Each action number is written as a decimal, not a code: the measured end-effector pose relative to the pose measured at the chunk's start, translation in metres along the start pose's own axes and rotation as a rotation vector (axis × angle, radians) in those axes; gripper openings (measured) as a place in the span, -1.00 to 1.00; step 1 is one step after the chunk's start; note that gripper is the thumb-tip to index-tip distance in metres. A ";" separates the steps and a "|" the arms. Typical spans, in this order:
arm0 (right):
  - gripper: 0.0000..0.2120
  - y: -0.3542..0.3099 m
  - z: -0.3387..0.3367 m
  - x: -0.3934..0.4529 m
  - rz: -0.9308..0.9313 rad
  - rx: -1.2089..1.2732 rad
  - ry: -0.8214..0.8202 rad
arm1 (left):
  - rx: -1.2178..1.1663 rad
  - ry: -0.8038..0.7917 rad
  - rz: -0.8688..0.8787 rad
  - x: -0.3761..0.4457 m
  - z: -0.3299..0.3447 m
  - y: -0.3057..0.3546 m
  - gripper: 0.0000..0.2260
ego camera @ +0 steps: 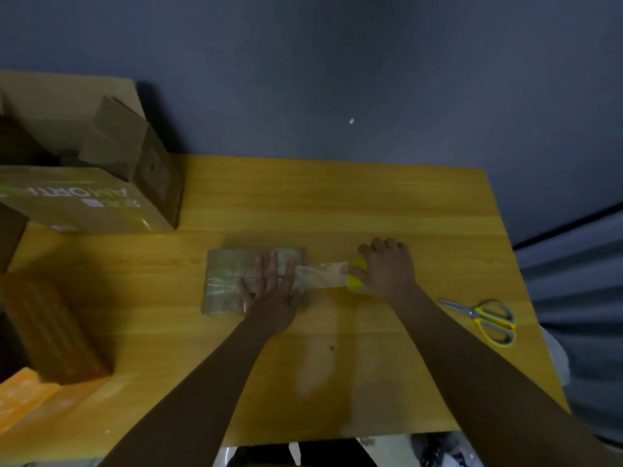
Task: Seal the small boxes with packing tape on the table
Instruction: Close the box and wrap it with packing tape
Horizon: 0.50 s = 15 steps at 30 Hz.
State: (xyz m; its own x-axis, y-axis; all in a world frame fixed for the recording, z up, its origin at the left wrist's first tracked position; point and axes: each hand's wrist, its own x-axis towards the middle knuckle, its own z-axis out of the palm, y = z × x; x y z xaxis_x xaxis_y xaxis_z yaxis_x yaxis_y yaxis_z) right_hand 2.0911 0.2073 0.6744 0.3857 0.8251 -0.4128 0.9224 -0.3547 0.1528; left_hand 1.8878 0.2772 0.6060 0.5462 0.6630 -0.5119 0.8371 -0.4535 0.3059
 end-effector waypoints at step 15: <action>-0.50 0.068 0.048 -0.064 0.161 0.673 0.224 | -0.098 -0.048 0.278 -0.009 -0.027 0.112 -0.49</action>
State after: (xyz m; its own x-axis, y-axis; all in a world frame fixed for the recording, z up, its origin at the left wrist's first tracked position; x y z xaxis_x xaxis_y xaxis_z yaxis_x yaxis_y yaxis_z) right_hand 2.1285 0.1089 0.6682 0.5768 0.7847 -0.2270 0.6694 -0.6133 -0.4193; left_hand 1.9772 0.2366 0.6664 0.7549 0.4917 -0.4339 0.6557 -0.5523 0.5148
